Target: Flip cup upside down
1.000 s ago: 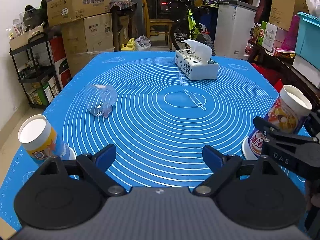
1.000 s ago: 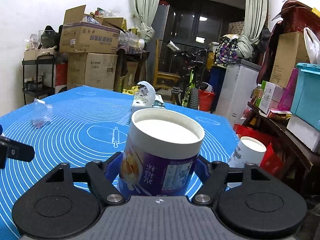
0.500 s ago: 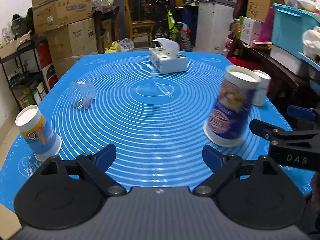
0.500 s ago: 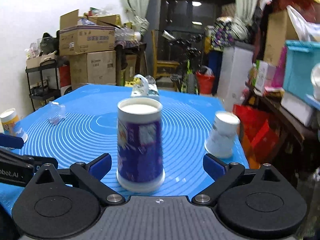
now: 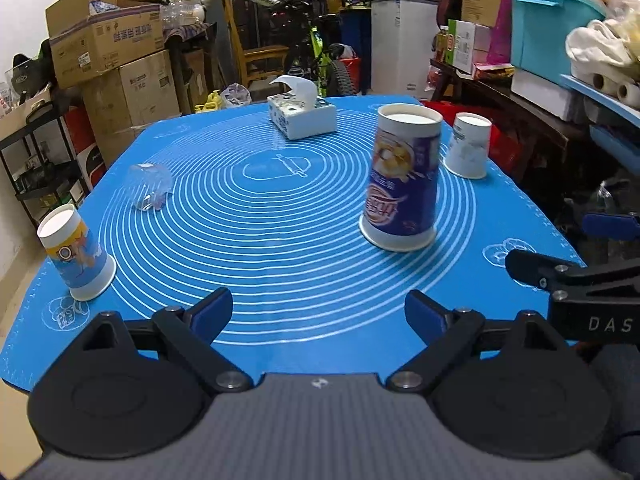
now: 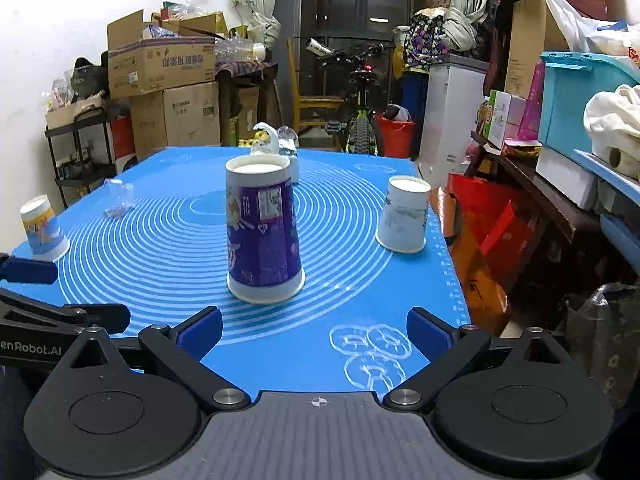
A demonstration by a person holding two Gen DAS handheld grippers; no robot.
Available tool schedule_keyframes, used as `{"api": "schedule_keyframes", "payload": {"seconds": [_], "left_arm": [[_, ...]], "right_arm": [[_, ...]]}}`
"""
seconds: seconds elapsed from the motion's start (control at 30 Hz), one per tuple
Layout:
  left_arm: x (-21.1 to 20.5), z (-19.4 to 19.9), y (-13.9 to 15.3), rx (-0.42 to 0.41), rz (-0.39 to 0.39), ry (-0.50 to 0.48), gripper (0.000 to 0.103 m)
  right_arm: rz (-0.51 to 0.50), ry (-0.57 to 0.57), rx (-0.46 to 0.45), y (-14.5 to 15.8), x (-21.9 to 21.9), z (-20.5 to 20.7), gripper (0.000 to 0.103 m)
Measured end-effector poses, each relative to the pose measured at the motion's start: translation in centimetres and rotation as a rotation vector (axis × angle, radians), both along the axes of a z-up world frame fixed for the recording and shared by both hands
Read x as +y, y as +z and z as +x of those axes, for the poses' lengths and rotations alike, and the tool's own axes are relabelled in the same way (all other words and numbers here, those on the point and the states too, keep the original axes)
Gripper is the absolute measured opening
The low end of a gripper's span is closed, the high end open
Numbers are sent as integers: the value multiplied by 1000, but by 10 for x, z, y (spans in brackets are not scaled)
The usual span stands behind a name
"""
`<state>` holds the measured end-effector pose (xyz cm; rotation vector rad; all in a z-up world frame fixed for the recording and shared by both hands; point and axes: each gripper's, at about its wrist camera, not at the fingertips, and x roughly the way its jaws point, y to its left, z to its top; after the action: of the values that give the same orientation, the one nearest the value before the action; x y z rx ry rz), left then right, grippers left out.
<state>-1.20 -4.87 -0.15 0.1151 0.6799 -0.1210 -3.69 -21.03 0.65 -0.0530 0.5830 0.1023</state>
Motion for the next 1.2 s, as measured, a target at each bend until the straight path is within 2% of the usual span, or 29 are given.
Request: {"api": "schedule_keyframes", "payload": {"seconds": [0.47, 1.2], "left_arm": [[-11, -7, -1, 1, 25, -20, 92], [-10, -5, -4, 23, 4, -7, 92]], "right_arm": [[-1, -20, 30, -3, -11, -9, 98], [-11, -21, 44, -9, -8, -7, 98]]}}
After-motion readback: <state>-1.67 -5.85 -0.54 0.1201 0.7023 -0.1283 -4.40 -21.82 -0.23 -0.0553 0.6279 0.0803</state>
